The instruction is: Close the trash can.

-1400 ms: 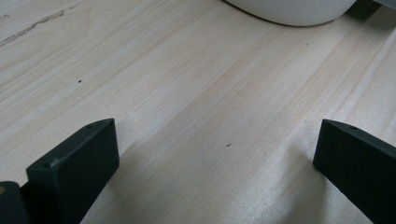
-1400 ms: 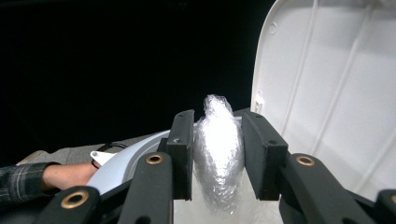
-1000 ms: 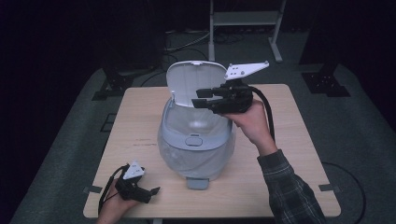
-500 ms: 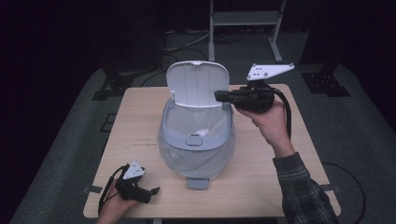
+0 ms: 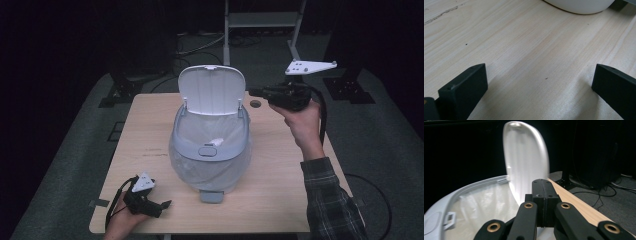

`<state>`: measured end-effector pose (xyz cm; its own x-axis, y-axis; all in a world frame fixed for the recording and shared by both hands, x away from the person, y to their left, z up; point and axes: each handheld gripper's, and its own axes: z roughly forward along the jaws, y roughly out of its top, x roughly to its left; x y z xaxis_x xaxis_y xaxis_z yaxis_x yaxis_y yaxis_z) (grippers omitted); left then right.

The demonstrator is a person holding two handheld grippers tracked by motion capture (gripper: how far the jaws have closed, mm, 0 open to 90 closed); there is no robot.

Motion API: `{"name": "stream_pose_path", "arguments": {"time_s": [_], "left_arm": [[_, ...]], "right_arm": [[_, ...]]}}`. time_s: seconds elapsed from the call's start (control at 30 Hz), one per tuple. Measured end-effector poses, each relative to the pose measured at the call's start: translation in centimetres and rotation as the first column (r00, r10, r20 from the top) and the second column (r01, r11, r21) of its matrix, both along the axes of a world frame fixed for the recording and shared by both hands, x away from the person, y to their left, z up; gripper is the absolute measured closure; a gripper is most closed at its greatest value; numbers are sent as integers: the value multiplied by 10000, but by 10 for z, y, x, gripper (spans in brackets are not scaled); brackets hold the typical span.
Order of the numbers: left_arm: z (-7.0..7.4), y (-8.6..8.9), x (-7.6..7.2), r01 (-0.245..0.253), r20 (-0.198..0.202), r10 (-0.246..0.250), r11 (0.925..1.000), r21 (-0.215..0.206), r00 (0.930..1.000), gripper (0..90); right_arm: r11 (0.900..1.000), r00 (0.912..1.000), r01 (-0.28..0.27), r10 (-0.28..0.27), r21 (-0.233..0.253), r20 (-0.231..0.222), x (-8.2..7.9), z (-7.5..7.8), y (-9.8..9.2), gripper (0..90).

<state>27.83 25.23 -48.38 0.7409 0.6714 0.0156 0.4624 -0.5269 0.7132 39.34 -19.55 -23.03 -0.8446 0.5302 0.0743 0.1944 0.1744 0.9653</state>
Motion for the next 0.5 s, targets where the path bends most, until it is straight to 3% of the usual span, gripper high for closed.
{"name": "stream_pose_path", "arguments": {"time_s": [0.23, 0.5], "left_arm": [[0, 0, 0, 1, -2, -1, 10000, 0, 10000, 0], [0, 0, 0, 2, -2, -2, 10000, 1, 10000, 0]], "right_arm": [[9999, 9998, 128, -128, 4, -117, 22, -1, 3, 897], [9999, 9996, -99, 100, 61, -251, 41, 1, 17, 897]]}}
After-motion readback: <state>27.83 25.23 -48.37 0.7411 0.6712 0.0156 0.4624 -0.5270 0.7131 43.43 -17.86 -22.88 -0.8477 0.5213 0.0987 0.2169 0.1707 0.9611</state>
